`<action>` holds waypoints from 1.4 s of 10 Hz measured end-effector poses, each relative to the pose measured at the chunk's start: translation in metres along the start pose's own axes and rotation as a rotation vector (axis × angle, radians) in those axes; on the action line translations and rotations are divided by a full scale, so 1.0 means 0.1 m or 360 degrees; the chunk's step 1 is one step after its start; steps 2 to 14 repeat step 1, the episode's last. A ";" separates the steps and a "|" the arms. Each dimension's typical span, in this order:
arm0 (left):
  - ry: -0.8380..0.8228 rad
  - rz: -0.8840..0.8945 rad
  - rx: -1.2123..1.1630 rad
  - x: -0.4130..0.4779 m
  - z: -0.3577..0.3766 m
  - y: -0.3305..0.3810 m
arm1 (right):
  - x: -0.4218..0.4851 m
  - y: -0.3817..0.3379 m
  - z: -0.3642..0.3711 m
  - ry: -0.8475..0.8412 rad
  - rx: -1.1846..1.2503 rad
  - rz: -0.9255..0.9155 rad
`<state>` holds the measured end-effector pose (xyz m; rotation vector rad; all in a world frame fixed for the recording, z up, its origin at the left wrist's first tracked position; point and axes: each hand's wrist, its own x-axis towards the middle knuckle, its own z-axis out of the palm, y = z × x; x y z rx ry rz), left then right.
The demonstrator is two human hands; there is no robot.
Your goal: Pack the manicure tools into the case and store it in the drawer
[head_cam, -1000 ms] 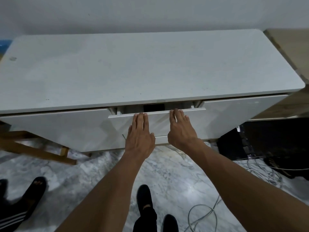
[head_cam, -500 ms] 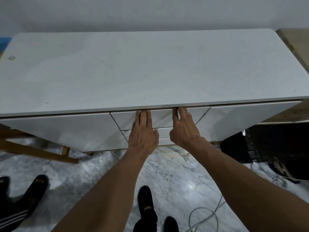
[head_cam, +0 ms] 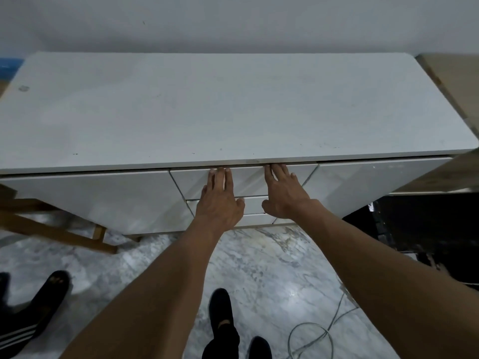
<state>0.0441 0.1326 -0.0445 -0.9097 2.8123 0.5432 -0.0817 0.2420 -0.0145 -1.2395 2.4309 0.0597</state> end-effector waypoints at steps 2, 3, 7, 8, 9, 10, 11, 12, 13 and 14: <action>-0.0058 -0.0035 -0.0024 -0.16 0.01 -0.02 | -0.16 0.01 -0.03 0.0032 0.0148 0.0032; -0.0058 -0.0035 -0.0024 -0.16 0.01 -0.02 | -0.16 0.01 -0.03 0.0032 0.0148 0.0032; -0.0058 -0.0035 -0.0024 -0.16 0.01 -0.02 | -0.16 0.01 -0.03 0.0032 0.0148 0.0032; -0.0058 -0.0035 -0.0024 -0.16 0.01 -0.02 | -0.16 0.01 -0.03 0.0032 0.0148 0.0032; -0.0058 -0.0035 -0.0024 -0.16 0.01 -0.02 | -0.16 0.01 -0.03 0.0032 0.0148 0.0032; -0.0058 -0.0035 -0.0024 -0.16 0.01 -0.02 | -0.16 0.01 -0.03 0.0032 0.0148 0.0032; -0.0058 -0.0035 -0.0024 -0.16 0.01 -0.02 | -0.16 0.01 -0.03 0.0032 0.0148 0.0032; -0.0058 -0.0035 -0.0024 -0.16 0.01 -0.02 | -0.16 0.01 -0.03 0.0032 0.0148 0.0032; -0.0058 -0.0035 -0.0024 -0.16 0.01 -0.02 | -0.16 0.01 -0.03 0.0032 0.0148 0.0032; -0.0058 -0.0035 -0.0024 -0.16 0.01 -0.02 | -0.16 0.01 -0.03 0.0032 0.0148 0.0032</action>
